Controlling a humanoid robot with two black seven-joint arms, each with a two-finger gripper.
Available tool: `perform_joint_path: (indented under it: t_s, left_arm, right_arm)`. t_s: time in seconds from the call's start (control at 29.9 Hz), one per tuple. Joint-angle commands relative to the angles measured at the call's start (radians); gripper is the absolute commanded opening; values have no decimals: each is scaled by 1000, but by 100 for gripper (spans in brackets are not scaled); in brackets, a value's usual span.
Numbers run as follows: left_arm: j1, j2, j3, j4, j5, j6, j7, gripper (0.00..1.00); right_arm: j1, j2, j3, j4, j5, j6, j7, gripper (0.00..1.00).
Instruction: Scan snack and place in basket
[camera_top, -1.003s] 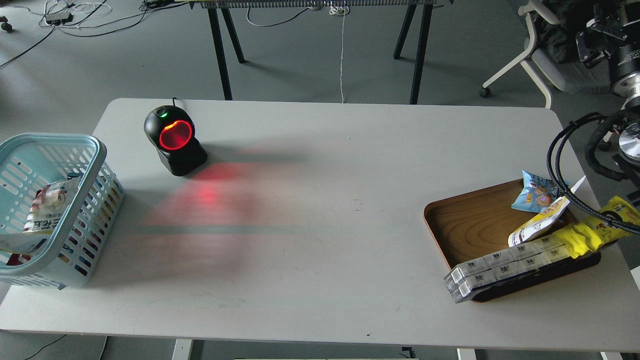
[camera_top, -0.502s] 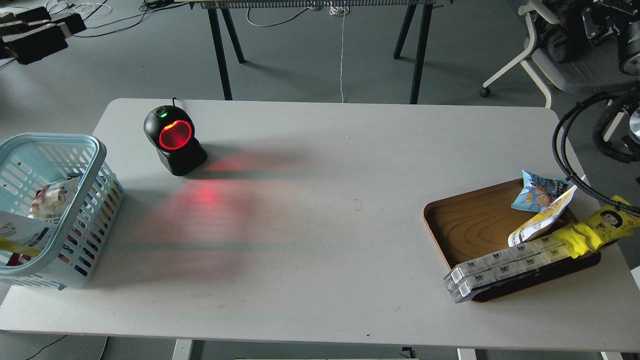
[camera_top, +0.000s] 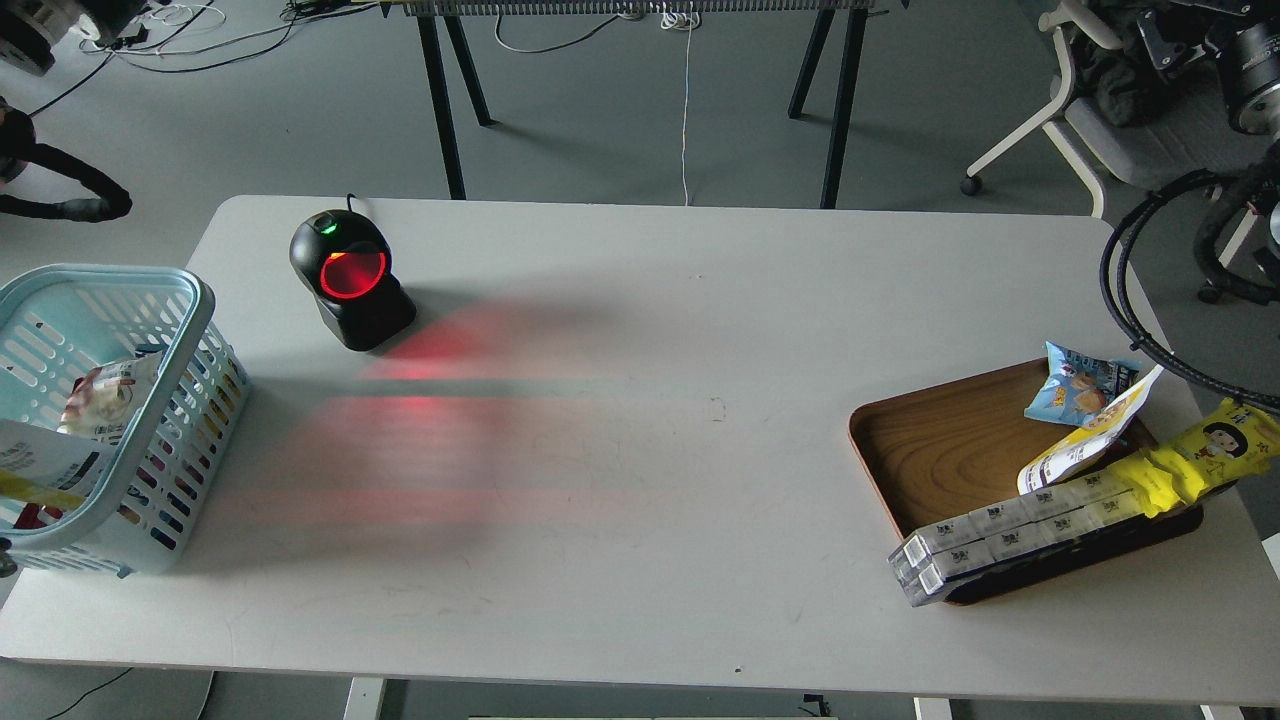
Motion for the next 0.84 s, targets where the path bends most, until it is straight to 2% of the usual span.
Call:
perform_joint_path:
  t_s: [0.0,0.1,0.17,0.33,0.54,0.8]
  left_arm:
    - [3,-34,0,13,-318,-10,119,93]
    - [10,-109,0,28,-556,-10,211,95]
    - [16,-155,0,45,-677,-10,239,96]
    - [59,-238,-16,93,-825,-1,239,99]
    - [133,-309,-134,82,-870,-10,231,99]
    - [139,-300,-126,79,-864,-10,239,99]
  right_arm:
    - [-1,16,1,-13,-1,38,-16,98]
    - [-1,44,1,-52,0,49,-22,98]
    - [-1,65,1,-88,-1,54,-23,98]
    - [-2,82,5,-135,0,104,-23,98]
    - [-7,87,14,-130,3,107,-25,98]
    - [7,91,11,-128,3,109,-26,98]
